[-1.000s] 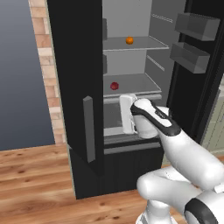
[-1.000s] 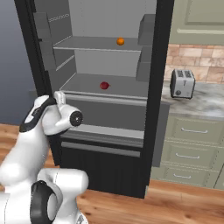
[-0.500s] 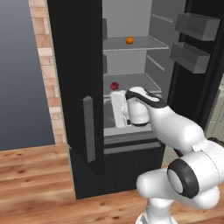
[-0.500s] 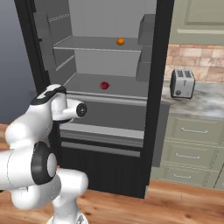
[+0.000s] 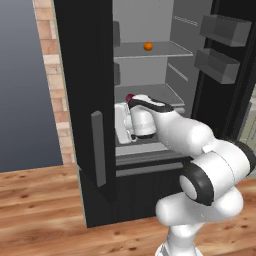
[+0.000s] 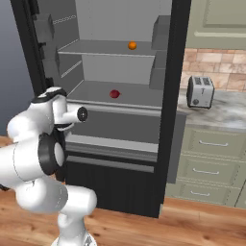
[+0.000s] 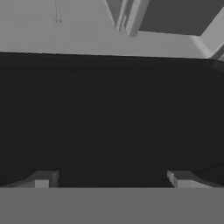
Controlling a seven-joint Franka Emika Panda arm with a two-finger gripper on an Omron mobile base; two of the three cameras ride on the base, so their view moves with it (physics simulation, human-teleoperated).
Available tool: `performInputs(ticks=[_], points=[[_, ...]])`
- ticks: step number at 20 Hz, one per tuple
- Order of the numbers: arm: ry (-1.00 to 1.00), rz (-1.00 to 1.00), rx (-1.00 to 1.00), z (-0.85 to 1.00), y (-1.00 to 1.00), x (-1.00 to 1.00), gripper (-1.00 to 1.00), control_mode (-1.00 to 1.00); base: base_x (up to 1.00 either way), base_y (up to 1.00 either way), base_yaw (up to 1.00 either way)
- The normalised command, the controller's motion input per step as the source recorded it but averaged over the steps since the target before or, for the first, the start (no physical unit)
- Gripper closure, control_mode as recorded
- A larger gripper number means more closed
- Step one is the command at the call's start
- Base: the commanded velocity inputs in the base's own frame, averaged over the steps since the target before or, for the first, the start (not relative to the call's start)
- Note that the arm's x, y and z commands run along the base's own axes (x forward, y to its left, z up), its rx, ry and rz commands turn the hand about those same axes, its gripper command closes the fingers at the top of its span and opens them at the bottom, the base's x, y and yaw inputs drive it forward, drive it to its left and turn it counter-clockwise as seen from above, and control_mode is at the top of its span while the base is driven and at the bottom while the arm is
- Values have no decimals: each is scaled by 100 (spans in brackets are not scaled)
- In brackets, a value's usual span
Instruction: Retrieve the tangerine and pear from the fridge and place them into the bowl on the dining table.
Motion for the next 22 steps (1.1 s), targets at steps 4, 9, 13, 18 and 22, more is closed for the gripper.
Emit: performInputs(ticks=[4,9,13,18,22], points=[[-4,9,-16,-16,100,-84,-100,-100,0,0,0],[-3,7,-21,-29,100,-79,-100,-100,0,0,0],[-11,0,-15,-1,67,-19,-100,-100,0,0,0],[-6,-2,-1,25,-60,-6,-100,-100,0,0,0],[0,0,-12,56,-91,-6,-100,-100,0,0,0]])
